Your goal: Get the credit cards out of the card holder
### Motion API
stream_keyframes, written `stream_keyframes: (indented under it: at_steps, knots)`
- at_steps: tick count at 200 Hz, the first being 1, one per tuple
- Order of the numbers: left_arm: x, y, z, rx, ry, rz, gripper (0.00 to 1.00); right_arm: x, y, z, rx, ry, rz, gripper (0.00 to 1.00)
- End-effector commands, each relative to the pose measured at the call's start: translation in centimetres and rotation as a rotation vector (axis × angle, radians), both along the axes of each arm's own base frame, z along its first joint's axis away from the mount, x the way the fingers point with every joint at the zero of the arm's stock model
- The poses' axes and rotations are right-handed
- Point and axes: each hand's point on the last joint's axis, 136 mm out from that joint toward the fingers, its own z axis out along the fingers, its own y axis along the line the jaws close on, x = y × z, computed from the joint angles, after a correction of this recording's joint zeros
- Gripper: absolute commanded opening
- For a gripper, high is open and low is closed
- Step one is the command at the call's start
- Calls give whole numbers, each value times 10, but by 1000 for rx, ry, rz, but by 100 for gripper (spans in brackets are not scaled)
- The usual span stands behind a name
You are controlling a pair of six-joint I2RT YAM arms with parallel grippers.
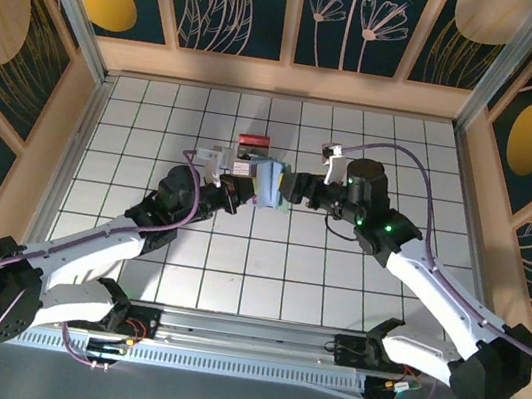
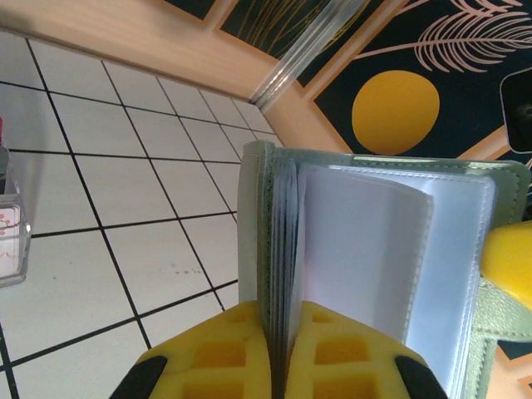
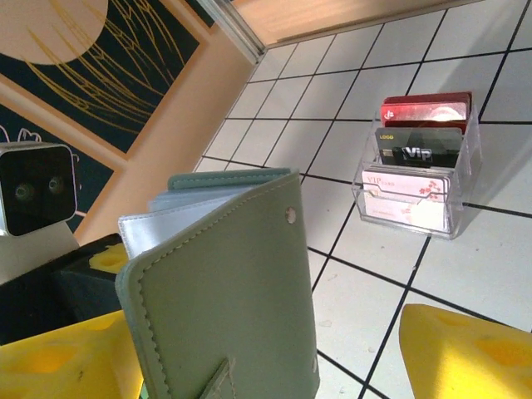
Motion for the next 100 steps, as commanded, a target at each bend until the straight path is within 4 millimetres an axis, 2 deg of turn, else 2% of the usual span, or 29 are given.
stream_keyframes:
  at_steps: [1, 25, 59, 76, 100]
  knots:
    - [7, 4, 23, -12, -48, 38, 0, 4, 5, 4, -52, -29, -19, 79]
    - [15, 9, 20, 41, -25, 86, 0, 10, 2, -3, -97, -18, -65, 79]
    - [23, 17, 25, 97, -8, 158, 0, 22, -17, -9, -143, -3, -188, 83]
    - [24, 16, 27, 121, -12, 172, 0, 18, -13, 0, -92, -12, -153, 85]
    - [27, 12, 24, 138, -2, 172, 0, 7, 4, 18, -1, -30, -43, 86]
